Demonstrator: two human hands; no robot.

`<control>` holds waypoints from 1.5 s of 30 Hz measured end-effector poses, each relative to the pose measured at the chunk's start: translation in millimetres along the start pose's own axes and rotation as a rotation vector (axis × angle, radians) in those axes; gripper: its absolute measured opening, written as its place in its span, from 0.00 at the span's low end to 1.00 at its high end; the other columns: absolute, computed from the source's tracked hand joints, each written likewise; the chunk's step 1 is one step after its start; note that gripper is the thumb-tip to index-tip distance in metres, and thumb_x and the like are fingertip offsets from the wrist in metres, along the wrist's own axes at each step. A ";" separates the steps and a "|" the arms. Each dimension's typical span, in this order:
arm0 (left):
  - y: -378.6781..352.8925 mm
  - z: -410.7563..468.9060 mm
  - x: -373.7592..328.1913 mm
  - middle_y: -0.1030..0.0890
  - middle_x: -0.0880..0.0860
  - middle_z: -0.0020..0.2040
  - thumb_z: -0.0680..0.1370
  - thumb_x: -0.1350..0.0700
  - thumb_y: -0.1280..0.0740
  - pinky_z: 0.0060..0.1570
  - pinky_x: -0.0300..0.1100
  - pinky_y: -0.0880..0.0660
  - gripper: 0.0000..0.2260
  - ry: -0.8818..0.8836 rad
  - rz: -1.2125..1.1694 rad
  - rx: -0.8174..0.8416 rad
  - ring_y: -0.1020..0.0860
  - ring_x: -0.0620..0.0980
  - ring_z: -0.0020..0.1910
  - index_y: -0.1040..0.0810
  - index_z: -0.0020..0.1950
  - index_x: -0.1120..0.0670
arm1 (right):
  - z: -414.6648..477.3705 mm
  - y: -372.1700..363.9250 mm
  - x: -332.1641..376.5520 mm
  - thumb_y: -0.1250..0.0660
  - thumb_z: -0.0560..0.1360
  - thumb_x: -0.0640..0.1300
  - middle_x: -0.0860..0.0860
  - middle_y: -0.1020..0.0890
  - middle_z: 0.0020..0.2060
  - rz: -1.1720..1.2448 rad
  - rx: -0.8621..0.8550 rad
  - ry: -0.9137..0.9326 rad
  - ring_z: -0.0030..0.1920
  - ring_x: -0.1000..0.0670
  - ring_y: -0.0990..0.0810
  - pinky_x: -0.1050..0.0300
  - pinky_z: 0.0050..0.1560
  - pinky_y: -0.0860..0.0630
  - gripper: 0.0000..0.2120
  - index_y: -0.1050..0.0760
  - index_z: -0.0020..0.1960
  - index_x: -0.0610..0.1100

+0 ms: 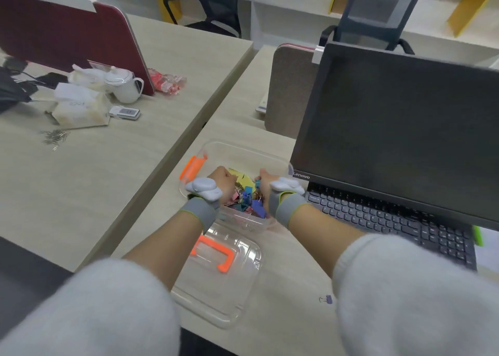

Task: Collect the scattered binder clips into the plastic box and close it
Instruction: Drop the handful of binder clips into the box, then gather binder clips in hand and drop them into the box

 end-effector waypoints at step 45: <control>-261.2 -160.3 -58.1 0.32 0.54 0.68 0.75 0.48 0.35 0.65 0.45 0.36 0.20 -0.873 0.630 0.725 0.35 0.55 0.67 0.30 0.64 0.54 | -131.1 231.7 -250.4 0.37 0.77 0.45 0.45 0.25 0.60 -0.290 -0.505 0.135 0.60 0.46 0.27 0.60 0.58 0.33 0.15 0.29 0.63 0.41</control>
Point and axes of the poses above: each hand's wrist, its own z-axis towards the middle knuckle, its own y-axis out of the back of the hand, x = y × z, the point moved 4 cm from there along z, towards the middle knuckle
